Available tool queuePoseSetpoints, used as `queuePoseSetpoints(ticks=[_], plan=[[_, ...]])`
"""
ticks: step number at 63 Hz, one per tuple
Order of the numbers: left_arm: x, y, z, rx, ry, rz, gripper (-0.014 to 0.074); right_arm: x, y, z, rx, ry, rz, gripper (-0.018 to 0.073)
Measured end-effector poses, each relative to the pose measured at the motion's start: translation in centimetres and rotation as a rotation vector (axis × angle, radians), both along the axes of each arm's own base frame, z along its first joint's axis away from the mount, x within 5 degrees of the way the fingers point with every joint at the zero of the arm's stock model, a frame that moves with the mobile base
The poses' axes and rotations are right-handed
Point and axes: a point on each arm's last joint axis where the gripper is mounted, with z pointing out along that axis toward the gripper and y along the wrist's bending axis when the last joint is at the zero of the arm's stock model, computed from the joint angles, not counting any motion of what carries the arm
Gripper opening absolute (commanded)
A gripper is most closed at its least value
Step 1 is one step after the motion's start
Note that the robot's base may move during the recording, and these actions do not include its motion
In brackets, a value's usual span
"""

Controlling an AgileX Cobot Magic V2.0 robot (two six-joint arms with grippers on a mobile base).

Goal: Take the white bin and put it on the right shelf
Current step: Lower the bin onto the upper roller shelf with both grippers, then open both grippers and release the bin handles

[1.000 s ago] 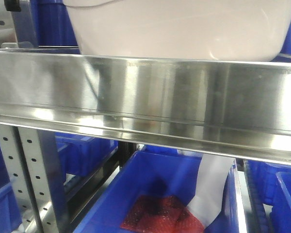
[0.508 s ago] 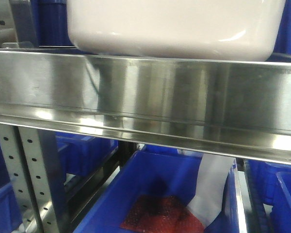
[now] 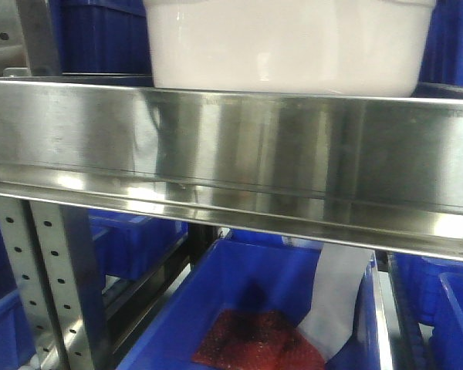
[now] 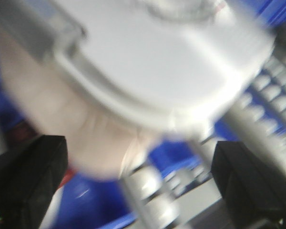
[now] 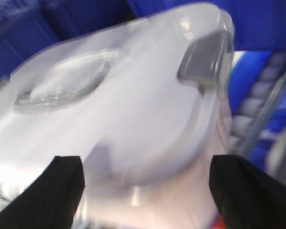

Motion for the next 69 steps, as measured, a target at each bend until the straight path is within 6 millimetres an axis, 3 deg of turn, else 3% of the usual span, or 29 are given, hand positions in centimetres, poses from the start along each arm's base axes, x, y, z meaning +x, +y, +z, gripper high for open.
queuePoseSetpoints(ticks=[10,19,28,38,57,69], plan=[[-0.3,0.5,0.2,0.126,0.004,-0.019,0.0508,-1.7,-0.1,1.6,-0.127,-0.058,-0.016,0.0632],[-1.7,0.7,1.4,0.180,0.013,-0.078,0.0414,-4.4,0.3,4.0,-0.201,-0.140,-0.012,0.0624],[-4.0,0.9,3.9,0.178,0.000,-0.106,0.0186,-7.9,1.3,6.7,-0.228,-0.237,0.019,0.0388],[-5.9,1.1,5.8,0.171,-0.044,-0.103,-0.0139,-10.5,2.3,8.0,-0.240,-0.282,0.079,0.0075],[-7.1,3.0,5.9,0.328,0.036,0.081,-0.0118,-13.4,2.6,8.4,-0.298,-0.244,0.064,0.0075],[-9.3,5.5,7.1,0.481,0.029,0.299,-0.0118,-16.2,1.8,5.9,-0.384,-0.125,-0.066,0.0075]])
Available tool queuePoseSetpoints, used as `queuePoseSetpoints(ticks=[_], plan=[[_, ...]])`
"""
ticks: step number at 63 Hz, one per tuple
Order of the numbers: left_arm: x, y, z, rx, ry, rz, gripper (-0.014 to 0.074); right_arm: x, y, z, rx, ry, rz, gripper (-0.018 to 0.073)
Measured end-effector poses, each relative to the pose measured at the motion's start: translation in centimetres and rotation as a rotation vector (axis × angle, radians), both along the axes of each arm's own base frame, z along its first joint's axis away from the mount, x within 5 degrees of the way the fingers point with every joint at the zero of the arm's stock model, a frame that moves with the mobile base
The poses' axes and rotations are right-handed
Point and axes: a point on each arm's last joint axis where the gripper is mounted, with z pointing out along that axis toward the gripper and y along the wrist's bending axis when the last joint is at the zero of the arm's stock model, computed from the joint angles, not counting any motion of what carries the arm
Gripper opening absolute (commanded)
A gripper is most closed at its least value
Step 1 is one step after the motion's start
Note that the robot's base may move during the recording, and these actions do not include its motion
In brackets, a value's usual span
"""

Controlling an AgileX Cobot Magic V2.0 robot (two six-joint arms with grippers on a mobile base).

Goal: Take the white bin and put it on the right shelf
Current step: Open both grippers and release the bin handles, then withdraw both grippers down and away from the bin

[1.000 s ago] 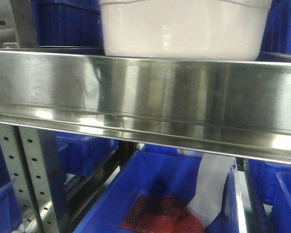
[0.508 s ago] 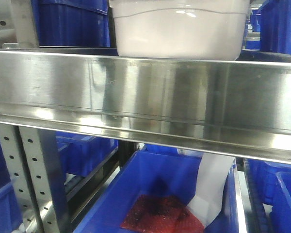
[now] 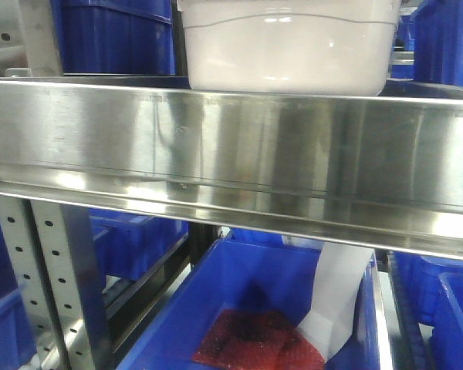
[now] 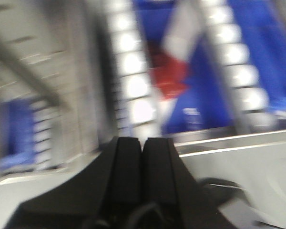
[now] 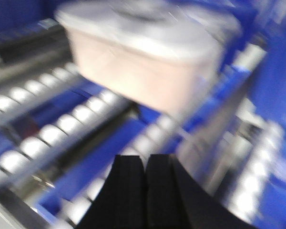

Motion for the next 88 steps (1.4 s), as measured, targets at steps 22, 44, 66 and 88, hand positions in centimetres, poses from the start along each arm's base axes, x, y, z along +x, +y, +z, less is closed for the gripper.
queuePoseSetpoints(ticks=[22,44,66,88], plan=[[-7.7,1.8,-2.1,-0.053,-0.335,0.125,-0.0118,-6.0,0.1,-5.4,-0.019,-0.088,-0.143,0.0075],[-14.3,3.1,-8.5,-0.130,-0.633,0.207,-0.0118,-11.0,0.6,-8.5,-0.032,-0.358,-0.213,0.0075],[-15.7,3.4,-10.1,-0.147,-0.703,0.224,-0.0118,-11.7,0.7,-8.5,-0.034,-0.407,-0.219,0.0075],[-15.7,3.3,-10.1,-0.184,-0.694,0.228,-0.0118,-11.7,0.7,-8.5,-0.034,-0.407,-0.219,0.0075]])
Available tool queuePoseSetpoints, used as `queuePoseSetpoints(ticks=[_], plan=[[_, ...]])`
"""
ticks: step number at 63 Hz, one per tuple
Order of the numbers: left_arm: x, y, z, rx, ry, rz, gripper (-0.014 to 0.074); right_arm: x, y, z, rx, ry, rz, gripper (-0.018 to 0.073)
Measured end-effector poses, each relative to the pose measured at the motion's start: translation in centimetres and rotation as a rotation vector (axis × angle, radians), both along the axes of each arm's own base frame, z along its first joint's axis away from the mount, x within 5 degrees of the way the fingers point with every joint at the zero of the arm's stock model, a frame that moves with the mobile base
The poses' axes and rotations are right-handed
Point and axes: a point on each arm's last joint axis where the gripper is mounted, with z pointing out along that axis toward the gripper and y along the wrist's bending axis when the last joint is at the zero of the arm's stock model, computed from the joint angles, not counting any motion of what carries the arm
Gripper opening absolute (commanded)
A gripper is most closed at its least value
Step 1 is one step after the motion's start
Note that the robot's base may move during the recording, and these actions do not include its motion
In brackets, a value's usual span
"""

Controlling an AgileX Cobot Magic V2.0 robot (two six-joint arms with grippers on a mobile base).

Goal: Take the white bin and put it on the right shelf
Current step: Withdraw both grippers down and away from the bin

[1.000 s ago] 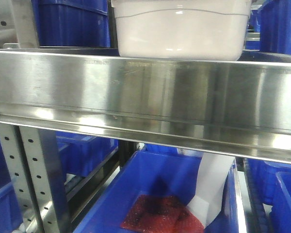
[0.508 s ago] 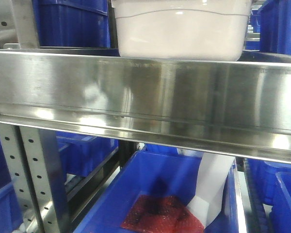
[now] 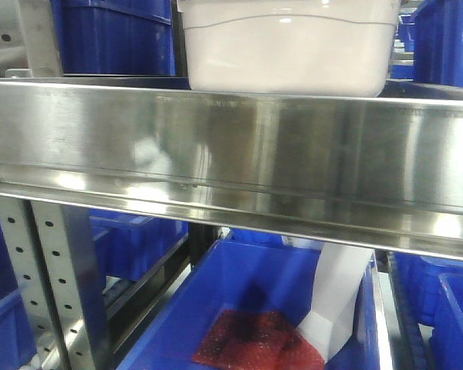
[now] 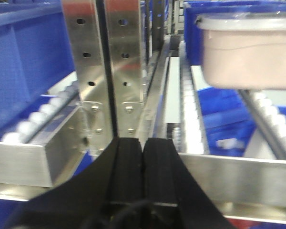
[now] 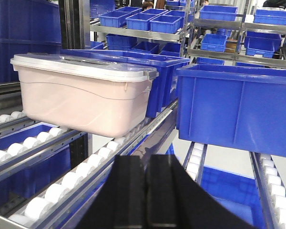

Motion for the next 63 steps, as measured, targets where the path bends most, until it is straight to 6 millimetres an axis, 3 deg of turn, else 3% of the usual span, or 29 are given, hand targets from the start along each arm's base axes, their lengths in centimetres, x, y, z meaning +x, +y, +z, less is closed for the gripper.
queuePoseSetpoints(ticks=[12,63], plan=[[-0.06,-0.30,0.13,-0.090,0.008,-0.022,-0.0118,0.00,0.00,0.00,0.000,0.000,0.000,0.0075],[-0.04,-0.27,0.21,-0.092,-0.002,-0.019,-0.0118,0.00,0.00,0.00,0.000,0.000,0.000,0.0075]])
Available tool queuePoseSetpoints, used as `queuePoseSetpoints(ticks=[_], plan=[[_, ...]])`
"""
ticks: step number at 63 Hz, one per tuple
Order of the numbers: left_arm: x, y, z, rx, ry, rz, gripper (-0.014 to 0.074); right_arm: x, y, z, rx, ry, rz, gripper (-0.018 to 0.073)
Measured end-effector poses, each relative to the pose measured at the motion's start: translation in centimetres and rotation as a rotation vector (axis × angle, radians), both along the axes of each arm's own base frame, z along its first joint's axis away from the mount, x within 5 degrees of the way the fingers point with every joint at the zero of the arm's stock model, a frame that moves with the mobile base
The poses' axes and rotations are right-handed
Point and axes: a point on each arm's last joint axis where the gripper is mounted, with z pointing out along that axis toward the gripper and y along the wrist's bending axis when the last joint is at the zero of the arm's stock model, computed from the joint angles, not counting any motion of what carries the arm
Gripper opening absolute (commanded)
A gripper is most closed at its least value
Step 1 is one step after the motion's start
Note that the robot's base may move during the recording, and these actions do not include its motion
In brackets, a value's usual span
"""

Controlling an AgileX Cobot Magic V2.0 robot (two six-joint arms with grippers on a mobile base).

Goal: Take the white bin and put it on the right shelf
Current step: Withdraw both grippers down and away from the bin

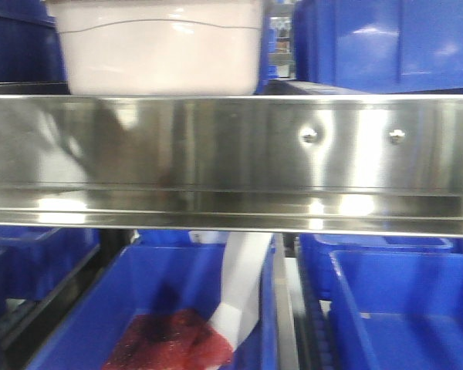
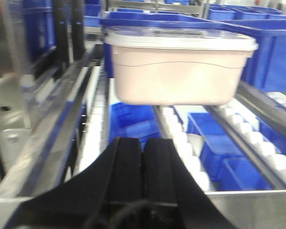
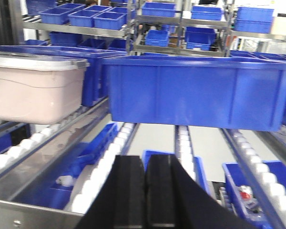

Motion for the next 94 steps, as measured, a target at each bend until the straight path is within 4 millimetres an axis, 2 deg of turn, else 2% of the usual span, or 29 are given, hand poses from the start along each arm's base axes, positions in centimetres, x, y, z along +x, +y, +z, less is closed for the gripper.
queuePoseSetpoints(ticks=[45,52,60,76,85,94], plan=[[0.0,-0.1,-0.2,0.005,0.023,-0.008,-0.0118,0.0,0.0,0.0,0.000,0.000,0.000,0.0075],[-0.2,0.1,-0.8,0.047,0.016,0.006,-0.0118,0.0,0.0,0.0,0.000,0.000,0.000,0.0075],[-0.6,0.7,-2.8,0.079,-0.020,0.062,-0.0118,0.0,0.0,0.0,0.000,0.000,0.000,0.0075],[-2.0,1.2,-10.6,0.040,-0.051,0.104,-0.0118,0.0,0.0,0.0,0.000,0.000,0.000,0.0075],[-2.5,1.3,-14.2,0.038,-0.059,0.110,-0.0118,0.0,0.0,0.0,0.000,0.000,0.000,0.0075],[-2.6,1.5,-15.1,0.032,-0.096,0.132,-0.0118,0.0,0.0,0.0,0.000,-0.001,0.000,0.0075]])
